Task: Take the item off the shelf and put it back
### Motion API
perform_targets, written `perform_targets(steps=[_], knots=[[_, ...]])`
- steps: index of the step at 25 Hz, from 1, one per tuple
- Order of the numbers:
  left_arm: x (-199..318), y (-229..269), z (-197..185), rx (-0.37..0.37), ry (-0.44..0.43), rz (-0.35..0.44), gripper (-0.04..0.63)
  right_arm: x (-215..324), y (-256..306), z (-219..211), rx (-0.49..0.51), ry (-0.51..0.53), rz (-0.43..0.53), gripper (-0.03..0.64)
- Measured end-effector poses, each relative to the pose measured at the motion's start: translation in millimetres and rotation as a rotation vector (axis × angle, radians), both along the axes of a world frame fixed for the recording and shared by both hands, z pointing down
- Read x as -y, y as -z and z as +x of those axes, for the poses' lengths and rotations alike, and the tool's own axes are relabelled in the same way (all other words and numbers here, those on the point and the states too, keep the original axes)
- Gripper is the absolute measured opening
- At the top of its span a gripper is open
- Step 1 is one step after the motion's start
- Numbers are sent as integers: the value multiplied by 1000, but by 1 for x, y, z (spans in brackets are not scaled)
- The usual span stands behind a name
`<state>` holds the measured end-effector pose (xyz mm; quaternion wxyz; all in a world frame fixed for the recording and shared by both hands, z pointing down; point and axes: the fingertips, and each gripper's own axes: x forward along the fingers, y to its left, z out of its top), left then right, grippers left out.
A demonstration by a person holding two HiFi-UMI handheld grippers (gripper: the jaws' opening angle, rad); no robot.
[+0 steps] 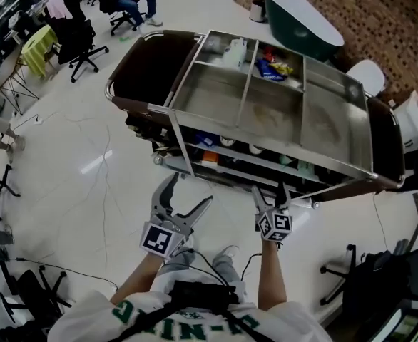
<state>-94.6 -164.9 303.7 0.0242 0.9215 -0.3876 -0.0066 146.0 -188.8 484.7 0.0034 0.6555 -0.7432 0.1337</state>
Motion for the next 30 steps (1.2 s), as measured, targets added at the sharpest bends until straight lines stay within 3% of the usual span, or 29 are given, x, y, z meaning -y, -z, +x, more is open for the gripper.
perform_targets(steps=[6,9,13,19,22,27,30], knots=[[-17,24,21,-19,-89,79,396,-82,91,-30,3,23,157,454],[-26,39,22,-45,-100,109,396,-106,142,-29,9,-43,248,453],[-36,50,18,-51,-109,121,396,-130,189,-11,-113,-146,315,440],[-45,44,13,-38,-146,172,396,-135,207,-21,-166,-113,344,425],[-52,55,20,-78,-163,134,396,-140,218,-19,-178,-139,366,425],[-53,37,12,-27,-170,201,396,-148,223,-24,-177,-135,371,425],[-58,44,12,-47,-176,170,396,-152,216,-40,-162,-112,360,425]])
